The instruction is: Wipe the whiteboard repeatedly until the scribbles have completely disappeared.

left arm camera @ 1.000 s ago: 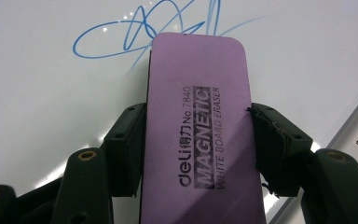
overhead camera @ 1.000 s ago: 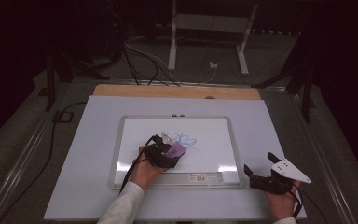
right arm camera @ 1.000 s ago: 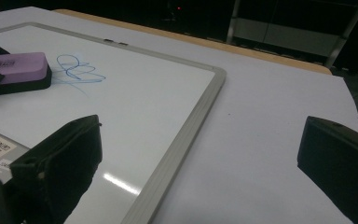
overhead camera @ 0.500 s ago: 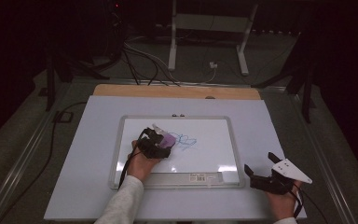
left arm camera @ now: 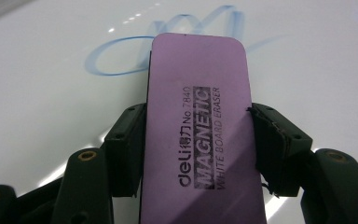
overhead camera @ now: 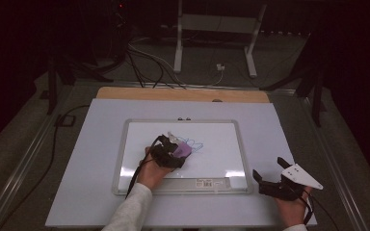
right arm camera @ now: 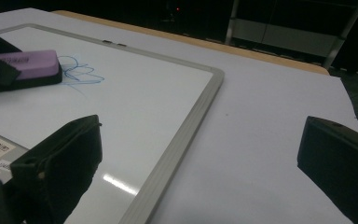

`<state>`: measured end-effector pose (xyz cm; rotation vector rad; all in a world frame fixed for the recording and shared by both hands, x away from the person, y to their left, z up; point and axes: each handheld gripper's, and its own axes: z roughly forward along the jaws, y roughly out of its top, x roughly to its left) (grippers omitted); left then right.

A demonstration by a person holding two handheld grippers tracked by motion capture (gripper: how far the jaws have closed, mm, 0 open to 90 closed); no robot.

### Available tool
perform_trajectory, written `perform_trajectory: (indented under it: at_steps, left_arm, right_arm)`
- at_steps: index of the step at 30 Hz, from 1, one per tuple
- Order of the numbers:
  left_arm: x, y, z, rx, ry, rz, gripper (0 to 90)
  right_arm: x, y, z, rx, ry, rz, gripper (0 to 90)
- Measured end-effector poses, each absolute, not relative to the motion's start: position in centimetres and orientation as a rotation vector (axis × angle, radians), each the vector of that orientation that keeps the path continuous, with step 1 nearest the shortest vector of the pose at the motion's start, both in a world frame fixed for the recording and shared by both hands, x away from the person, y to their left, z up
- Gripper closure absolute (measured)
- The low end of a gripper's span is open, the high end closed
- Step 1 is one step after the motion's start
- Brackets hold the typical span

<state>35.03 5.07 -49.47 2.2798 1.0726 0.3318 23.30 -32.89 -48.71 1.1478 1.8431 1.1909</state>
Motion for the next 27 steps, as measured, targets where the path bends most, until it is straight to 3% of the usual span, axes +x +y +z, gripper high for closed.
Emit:
perform_trajectory:
  at_steps: [5, 9, 18, 22, 27]
  left_arm:
    - [36.7, 7.5, -49.5, 2.220, 1.229, 0.416, 41.7]
    - [37.4, 8.4, -49.6, 2.170, 1.301, 0.397, 41.7]
    - [36.0, 4.8, -49.5, 2.249, 1.146, 0.355, 41.6]
    - [34.9, 2.8, -49.6, 2.280, 1.006, 0.256, 41.6]
    - [35.2, 3.0, -49.6, 2.277, 1.018, 0.266, 41.6]
  right_arm:
    - [23.3, -32.9, -48.7, 1.148, 1.843, 1.190, 0.3]
    - [23.3, -32.8, -48.7, 1.150, 1.845, 1.190, 0.3]
    - [23.4, -32.7, -48.8, 1.144, 1.849, 1.188, 0.3]
    - [23.4, -32.8, -48.7, 1.144, 1.847, 1.189, 0.3]
    - [23.3, -32.8, -48.7, 1.148, 1.845, 1.190, 0.3]
